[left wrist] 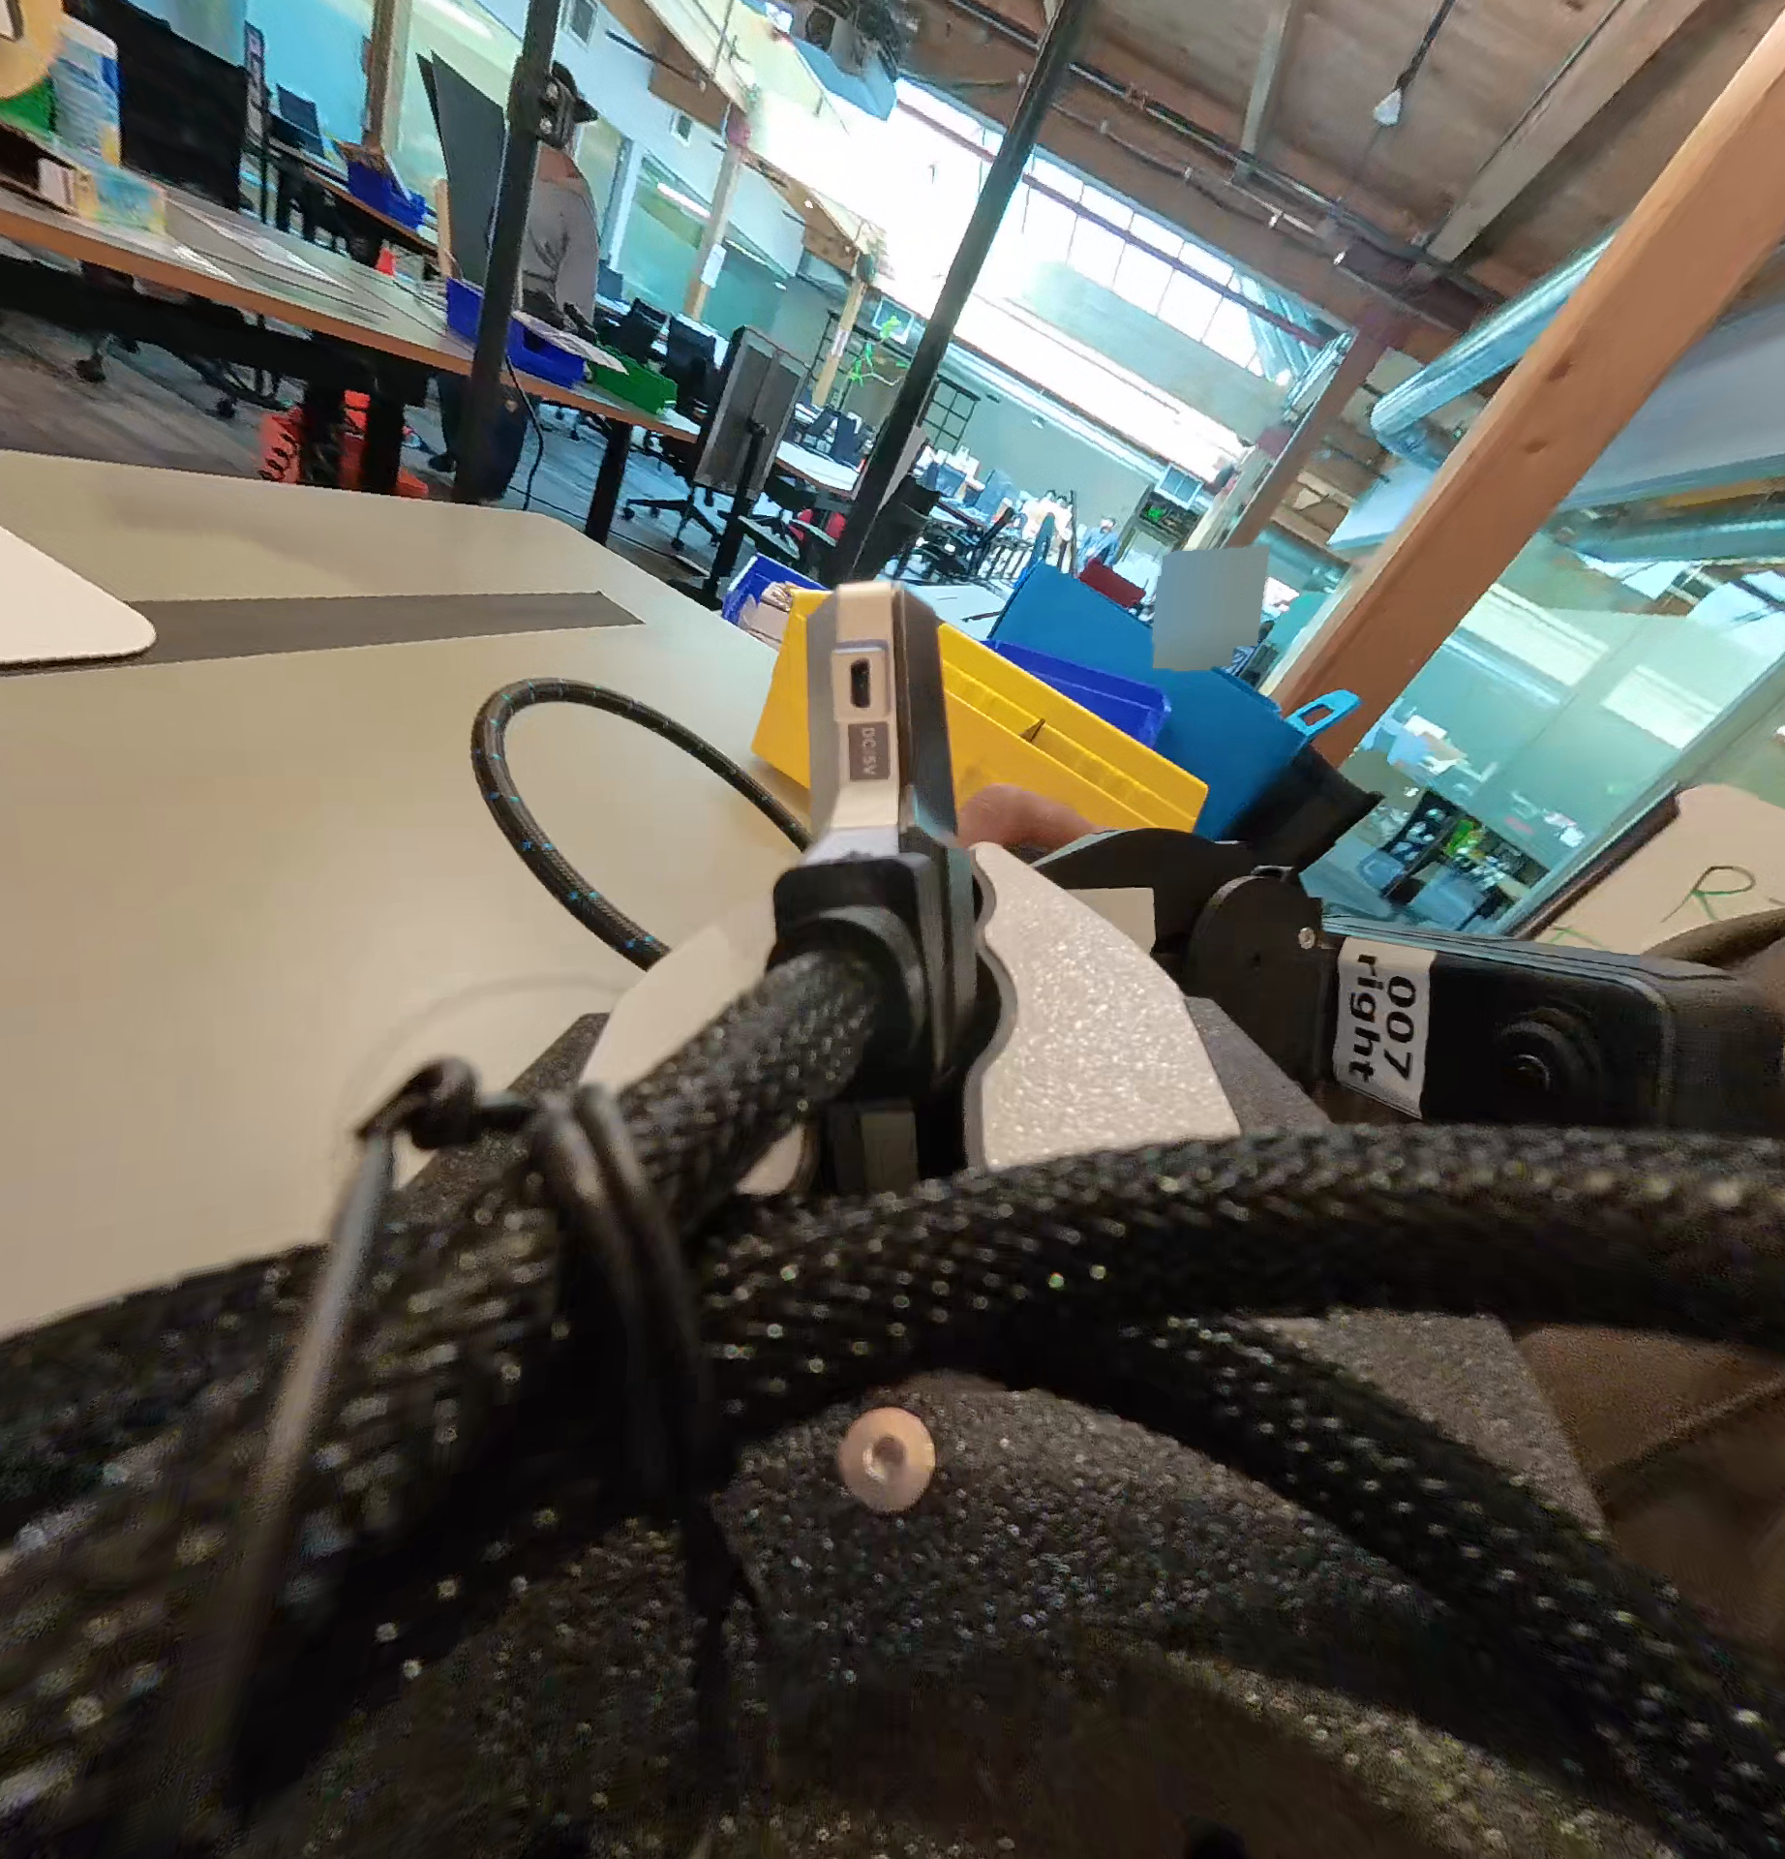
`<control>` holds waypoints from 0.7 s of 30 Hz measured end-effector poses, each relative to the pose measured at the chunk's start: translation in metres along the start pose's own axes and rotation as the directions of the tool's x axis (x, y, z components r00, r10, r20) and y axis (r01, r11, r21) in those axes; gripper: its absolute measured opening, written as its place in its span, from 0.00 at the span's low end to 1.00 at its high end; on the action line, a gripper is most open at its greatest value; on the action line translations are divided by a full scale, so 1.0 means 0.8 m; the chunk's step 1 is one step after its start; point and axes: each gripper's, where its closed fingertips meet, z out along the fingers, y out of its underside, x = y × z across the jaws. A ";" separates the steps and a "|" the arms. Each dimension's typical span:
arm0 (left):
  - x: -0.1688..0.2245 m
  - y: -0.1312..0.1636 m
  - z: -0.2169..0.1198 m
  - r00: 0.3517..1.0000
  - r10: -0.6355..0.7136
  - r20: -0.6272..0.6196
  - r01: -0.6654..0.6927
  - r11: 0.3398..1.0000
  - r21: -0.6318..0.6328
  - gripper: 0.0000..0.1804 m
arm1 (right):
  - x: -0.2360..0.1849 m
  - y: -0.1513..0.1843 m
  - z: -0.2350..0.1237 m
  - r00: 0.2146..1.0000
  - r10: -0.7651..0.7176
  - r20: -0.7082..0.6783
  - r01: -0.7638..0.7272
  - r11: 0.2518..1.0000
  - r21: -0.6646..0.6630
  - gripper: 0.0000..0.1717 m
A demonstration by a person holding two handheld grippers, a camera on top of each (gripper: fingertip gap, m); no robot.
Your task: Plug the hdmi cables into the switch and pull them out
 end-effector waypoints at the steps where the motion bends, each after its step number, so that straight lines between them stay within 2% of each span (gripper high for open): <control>1: -0.001 -0.001 0.000 1.000 0.017 0.013 -0.017 1.000 0.001 0.18 | 0.001 0.001 0.001 1.000 0.013 -0.007 -0.013 1.000 -0.016 0.11; 3: -0.007 -0.016 -0.010 0.994 0.072 0.080 -0.076 0.996 0.051 0.10 | 0.005 0.018 0.002 0.992 0.122 -0.023 -0.124 0.987 -0.103 0.10; 4: -0.015 -0.043 -0.032 0.986 0.105 0.130 -0.122 0.984 0.127 0.05 | 0.009 0.042 0.002 0.978 0.205 -0.029 -0.207 0.965 -0.162 0.11; 5: -0.026 -0.072 -0.062 0.978 0.107 0.180 -0.144 0.968 0.206 0.14 | 0.021 0.070 -0.001 0.952 0.300 -0.061 -0.306 0.929 -0.208 0.10; 6: -0.038 -0.096 -0.094 0.973 0.075 0.220 -0.137 0.949 0.284 0.15 | 0.039 0.090 -0.006 0.938 0.331 -0.106 -0.347 0.913 -0.213 0.10; 7: -0.048 -0.110 -0.119 0.975 0.025 0.220 -0.100 0.936 0.337 0.16 | 0.055 0.095 -0.012 0.943 0.305 -0.132 -0.325 0.929 -0.177 0.10; 8: -0.056 -0.113 -0.132 0.980 -0.021 0.200 -0.053 0.932 0.358 0.25 | 0.066 0.092 -0.016 0.949 0.275 -0.151 -0.296 0.945 -0.138 0.10; 9: -0.065 -0.110 -0.138 0.979 -0.057 0.193 -0.017 0.932 0.362 0.33 | 0.069 0.089 -0.016 0.949 0.275 -0.156 -0.295 0.947 -0.129 0.10; 12: -0.071 -0.083 -0.111 0.985 -0.072 0.158 0.031 0.968 0.248 0.19 | 0.049 0.071 -0.009 0.954 0.286 -0.091 -0.294 0.950 -0.103 0.10; 15: -0.064 -0.052 -0.081 0.989 -0.093 0.112 0.076 0.987 0.142 0.04 | 0.025 0.062 -0.004 0.982 0.184 -0.042 -0.188 0.975 -0.118 0.10; 17: -0.061 -0.035 -0.068 0.988 -0.133 0.074 0.126 0.987 0.098 0.11 | 0.017 0.062 -0.004 0.987 0.160 -0.019 -0.161 0.979 -0.126 0.10; 21: -0.064 -0.009 -0.053 0.975 -0.221 0.033 0.220 0.975 0.042 0.04 | 0.010 0.067 -0.004 0.985 0.170 0.019 -0.165 0.976 -0.144 0.10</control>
